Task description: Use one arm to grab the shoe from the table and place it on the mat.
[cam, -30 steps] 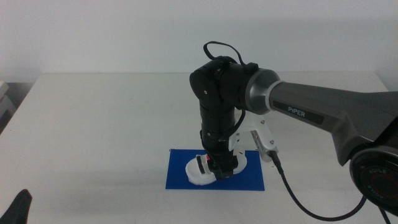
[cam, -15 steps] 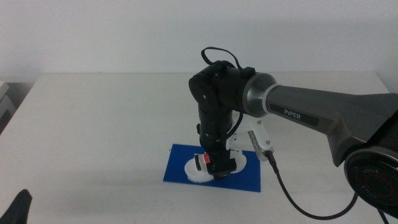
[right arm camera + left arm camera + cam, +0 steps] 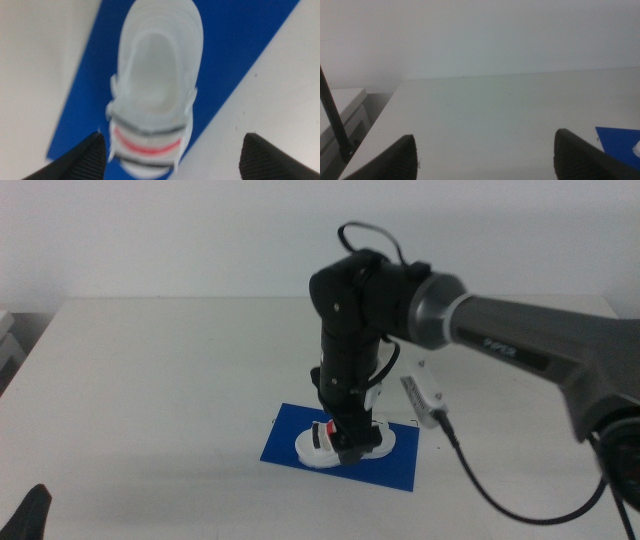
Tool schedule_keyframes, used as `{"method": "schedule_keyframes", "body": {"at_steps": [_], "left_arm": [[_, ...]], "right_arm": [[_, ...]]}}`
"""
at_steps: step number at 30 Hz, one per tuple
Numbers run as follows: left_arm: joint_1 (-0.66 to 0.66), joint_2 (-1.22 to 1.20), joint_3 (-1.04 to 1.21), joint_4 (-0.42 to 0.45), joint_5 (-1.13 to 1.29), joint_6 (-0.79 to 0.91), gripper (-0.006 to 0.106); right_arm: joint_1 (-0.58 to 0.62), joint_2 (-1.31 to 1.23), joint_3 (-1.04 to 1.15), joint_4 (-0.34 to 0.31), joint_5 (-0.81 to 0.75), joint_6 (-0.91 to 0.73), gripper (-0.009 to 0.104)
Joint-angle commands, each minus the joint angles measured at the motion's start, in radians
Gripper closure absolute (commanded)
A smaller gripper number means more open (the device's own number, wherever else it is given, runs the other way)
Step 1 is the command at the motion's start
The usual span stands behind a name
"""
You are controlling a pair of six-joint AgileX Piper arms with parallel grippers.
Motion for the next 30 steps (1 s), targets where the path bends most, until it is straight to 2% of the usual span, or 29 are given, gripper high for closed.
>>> {"method": "schedule_keyframes", "body": {"at_steps": [1, 6, 8, 10, 13, 17, 22, 24, 26, 27, 30], "left_arm": [[-0.004, -0.014, 0.007, -0.010, -0.082, -0.005, 0.007], [-0.004, -0.014, 0.007, -0.010, -0.082, -0.005, 0.007], [-0.004, -0.014, 0.007, -0.010, -0.082, -0.005, 0.007], [-0.004, -0.014, 0.007, -0.010, -0.082, -0.005, 0.007], [-0.004, -0.014, 0.007, -0.010, -0.082, -0.005, 0.007], [-0.004, -0.014, 0.007, -0.010, -0.082, -0.005, 0.007], [-0.004, -0.014, 0.007, -0.010, -0.082, -0.005, 0.007], [-0.004, -0.014, 0.007, -0.010, -0.082, -0.005, 0.007], [-0.004, -0.014, 0.007, -0.010, -0.082, -0.005, 0.007], [-0.004, -0.014, 0.007, -0.010, -0.082, -0.005, 0.007], [-0.004, -0.014, 0.007, -0.010, -0.082, -0.005, 0.007]], "right_arm": [[-0.009, -0.115, -0.028, -0.006, 0.085, -0.060, 0.019], [-0.009, -0.222, -0.028, -0.012, 0.086, -0.291, 0.019], [-0.009, -0.267, -0.028, -0.064, 0.086, -0.413, 0.019], [-0.009, -0.311, -0.028, -0.093, 0.086, -0.624, 0.019], [-0.009, -0.368, -0.028, -0.094, 0.081, -0.933, 0.019], [-0.009, -0.416, -0.028, -0.157, -0.074, -1.242, 0.020], [-0.028, -0.463, -0.027, -0.135, -0.178, -1.319, 0.020], [-0.051, -0.499, -0.027, -0.175, -0.145, -1.396, 0.020], [-0.061, -0.541, -0.027, -0.231, -0.097, -1.542, 0.020], [-0.061, -0.556, -0.027, -0.238, -0.082, -1.617, 0.020], [-0.111, -0.621, -0.025, -0.199, -0.047, -1.761, 0.020]]}}
